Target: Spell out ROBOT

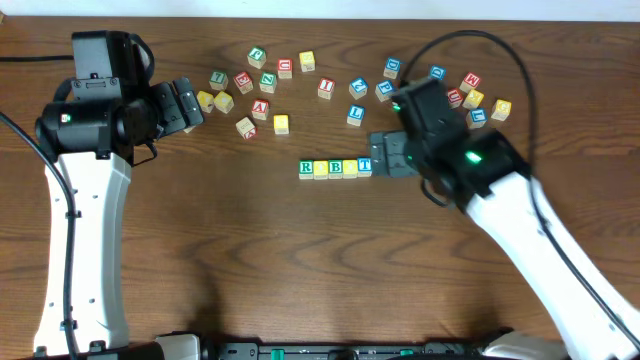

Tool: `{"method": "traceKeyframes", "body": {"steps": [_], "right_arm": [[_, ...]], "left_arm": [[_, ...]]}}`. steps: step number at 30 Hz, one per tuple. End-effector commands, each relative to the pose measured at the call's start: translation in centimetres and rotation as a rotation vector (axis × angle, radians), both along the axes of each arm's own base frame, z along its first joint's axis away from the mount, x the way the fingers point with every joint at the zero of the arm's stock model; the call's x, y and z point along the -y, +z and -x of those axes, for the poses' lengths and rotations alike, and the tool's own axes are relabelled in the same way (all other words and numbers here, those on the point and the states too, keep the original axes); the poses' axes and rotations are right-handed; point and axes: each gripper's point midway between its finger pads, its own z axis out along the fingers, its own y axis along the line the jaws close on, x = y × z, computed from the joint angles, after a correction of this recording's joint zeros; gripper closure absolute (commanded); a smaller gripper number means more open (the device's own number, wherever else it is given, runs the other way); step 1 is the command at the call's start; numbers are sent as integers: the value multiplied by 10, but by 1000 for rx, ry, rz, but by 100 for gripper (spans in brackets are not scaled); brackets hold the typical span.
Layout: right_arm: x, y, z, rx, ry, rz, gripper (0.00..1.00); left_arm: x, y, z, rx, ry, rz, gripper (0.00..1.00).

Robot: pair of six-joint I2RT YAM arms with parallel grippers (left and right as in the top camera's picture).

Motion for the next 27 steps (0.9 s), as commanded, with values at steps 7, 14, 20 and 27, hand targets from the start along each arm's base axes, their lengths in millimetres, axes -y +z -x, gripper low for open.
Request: {"method": "traceKeyframes", "body": {"steps": [7,14,20,27], "right_arm": [[46,69,35,193,-69,34,1],[60,73,55,181,-50,76,1],[65,70,57,161,-58,90,1],[72,71,54,165,-88,84,1]], "left_arm": [[-3,-4,0,-15,9,-11,0],[-3,-4,0,-15,9,-11,0],[-3,-4,0,-15,9,-11,0],[-3,-4,0,-15,9,-11,1]]}}
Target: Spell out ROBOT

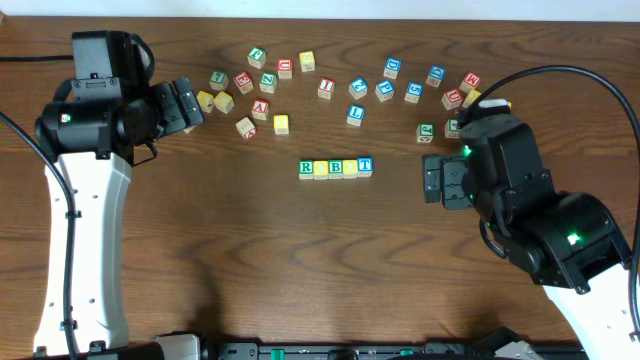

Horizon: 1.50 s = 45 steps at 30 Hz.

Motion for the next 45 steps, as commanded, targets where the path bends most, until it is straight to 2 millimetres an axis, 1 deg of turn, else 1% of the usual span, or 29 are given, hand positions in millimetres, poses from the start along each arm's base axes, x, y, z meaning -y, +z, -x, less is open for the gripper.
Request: {"method": "traceKeyframes", "body": {"steps": [1,6,10,12,15,17,19,20,22,27,33,38,42,45], "right_arm": [[6,4,-1,17,-13,11,1],[5,4,-2,21,-13,10,1],[16,14,-6,64,-50,-35,1],[23,20,-9,95,-64,-75,1],[26,29,-11,166,2,-117,1],[31,32,-13,235,36,-133,1],[38,33,-11,293,32,-143,1],[46,30,-9,344,12,-150,1],[53,26,-5,414,-5,-160,1],[63,5,6,566,-22,-181,1],[65,-29,20,716,-14,-198,1],[66,-57,28,815,-8,-210,1],[66,-74,32,856,-5,-214,1],[66,-82,34,869,-5,-215,1]], "left_arm": [[-4,-4,0,-15,9,-11,0],[-4,-4,0,-15,9,-11,0],[-4,-4,0,-15,9,-11,1],[-4,-4,0,-15,9,-11,0],[-4,-4,0,-15,9,-11,0],[-4,-4,0,-15,9,-11,1],[-4,-4,0,-15,9,-11,0],[-4,-4,0,-15,9,-11,1],[-4,-4,0,-15,9,-11,0],[-4,-4,0,-15,9,-11,0],[-4,-4,0,-15,9,-11,1],[-4,-4,0,-15,9,-11,1],[-4,-4,0,-15,9,-11,1],[-4,-4,0,-15,9,-11,1]]}}
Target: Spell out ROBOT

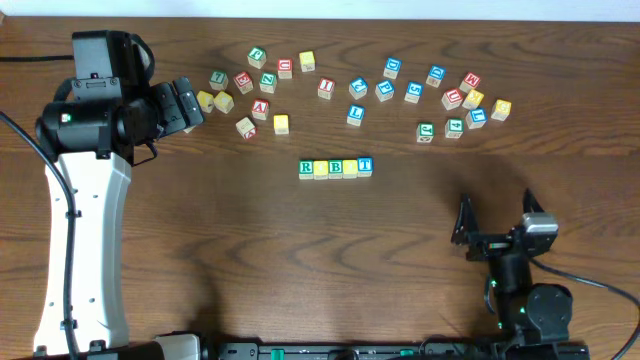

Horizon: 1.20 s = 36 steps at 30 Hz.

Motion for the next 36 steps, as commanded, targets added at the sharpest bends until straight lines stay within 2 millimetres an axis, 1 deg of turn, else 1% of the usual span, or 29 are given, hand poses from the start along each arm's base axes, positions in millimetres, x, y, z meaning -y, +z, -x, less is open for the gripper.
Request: {"method": "traceKeyframes", "body": {"steps": [1,8,11,14,36], "right_arm": [[1,-7,3,30,-3,10,1],[2,-25,2,2,-6,13,1],[2,-44,0,-57,-9,18,1],[3,-54,1,-97,-10,24,1],[1,-54,1,-96,0,33,1]], "left_arm": [[-3,-4,0,-13,9,-11,1],[-3,-4,0,-13,9,-11,1],[-3,-4,0,-13,9,-11,1],[-3,-4,0,-13,9,-11,1],[-3,-4,0,-13,9,-11,1]]}}
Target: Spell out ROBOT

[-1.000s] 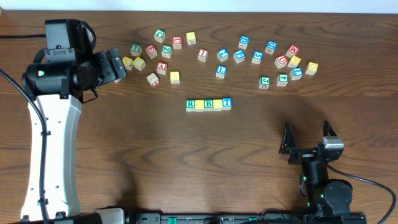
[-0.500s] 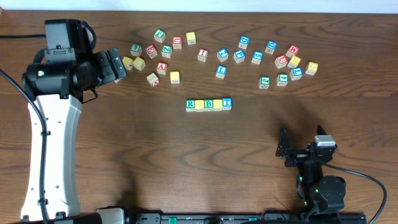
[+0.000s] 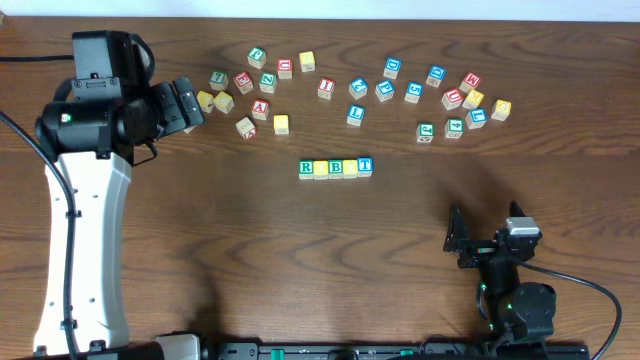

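Observation:
A row of five letter blocks [image 3: 335, 167] lies at the table's middle, showing R, a yellow block, B, a yellow block and T. My right gripper [image 3: 485, 231] is folded back at the near right edge, fingers [image 3: 455, 229] spread open with nothing between them, far from the row. At the far left my left gripper [image 3: 187, 104] points toward a yellow block [image 3: 206, 100] in the loose pile. The overhead view does not show how its fingers stand.
Loose letter blocks [image 3: 355, 88] are scattered in a band along the far side, from a left cluster [image 3: 250, 78] to a right cluster [image 3: 465, 105]. The brown wooden table [image 3: 300, 260] runs to the near edge.
My right arm shifted slightly left and lower at the near right edge, still open. The block row and the left arm are unchanged.
My right gripper first sat against the T end of the block row. Then it was pulled back to the right, away from the row. After that it was folded down at the near right edge, where it stays. The left arm never moved.

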Tool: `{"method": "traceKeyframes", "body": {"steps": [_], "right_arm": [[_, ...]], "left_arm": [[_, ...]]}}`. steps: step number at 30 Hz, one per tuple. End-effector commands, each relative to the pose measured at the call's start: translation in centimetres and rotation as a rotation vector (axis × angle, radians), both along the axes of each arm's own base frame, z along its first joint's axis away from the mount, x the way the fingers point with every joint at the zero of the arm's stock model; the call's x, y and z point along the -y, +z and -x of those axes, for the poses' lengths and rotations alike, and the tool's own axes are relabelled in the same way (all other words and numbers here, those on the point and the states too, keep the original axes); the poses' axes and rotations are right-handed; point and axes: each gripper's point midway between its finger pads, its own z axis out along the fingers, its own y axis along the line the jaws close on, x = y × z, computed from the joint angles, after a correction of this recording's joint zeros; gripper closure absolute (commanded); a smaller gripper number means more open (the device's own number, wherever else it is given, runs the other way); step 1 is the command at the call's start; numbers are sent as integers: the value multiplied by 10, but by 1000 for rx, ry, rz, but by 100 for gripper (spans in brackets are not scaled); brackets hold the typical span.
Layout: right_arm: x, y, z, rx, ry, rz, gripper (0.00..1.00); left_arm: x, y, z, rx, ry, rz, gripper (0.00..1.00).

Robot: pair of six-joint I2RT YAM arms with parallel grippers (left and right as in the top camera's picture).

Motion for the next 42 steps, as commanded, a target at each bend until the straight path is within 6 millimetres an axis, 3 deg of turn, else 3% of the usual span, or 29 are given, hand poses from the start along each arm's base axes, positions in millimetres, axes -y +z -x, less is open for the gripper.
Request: {"method": "traceKeyframes", "body": {"steps": [1,15,24,29,32,37,42], "right_arm": [[1,0,0,3,-1,12,1],[1,0,0,3,-1,12,1],[1,0,0,3,-1,12,1],[1,0,0,3,-1,12,1],[1,0,0,3,-1,12,1],[1,0,0,3,-1,12,1],[1,0,0,3,-1,12,1]], "left_arm": [[-3,-4,0,-13,9,-11,1],[-3,-2,1,-8,9,-11,1],[-2,56,19,250,1,-38,1],[-1,72,35,480,-42,-106,1],[0,67,50,597,-69,-157,1],[2,39,83,760,-79,-208,1],[1,7,100,868,-56,-230,1]]}}
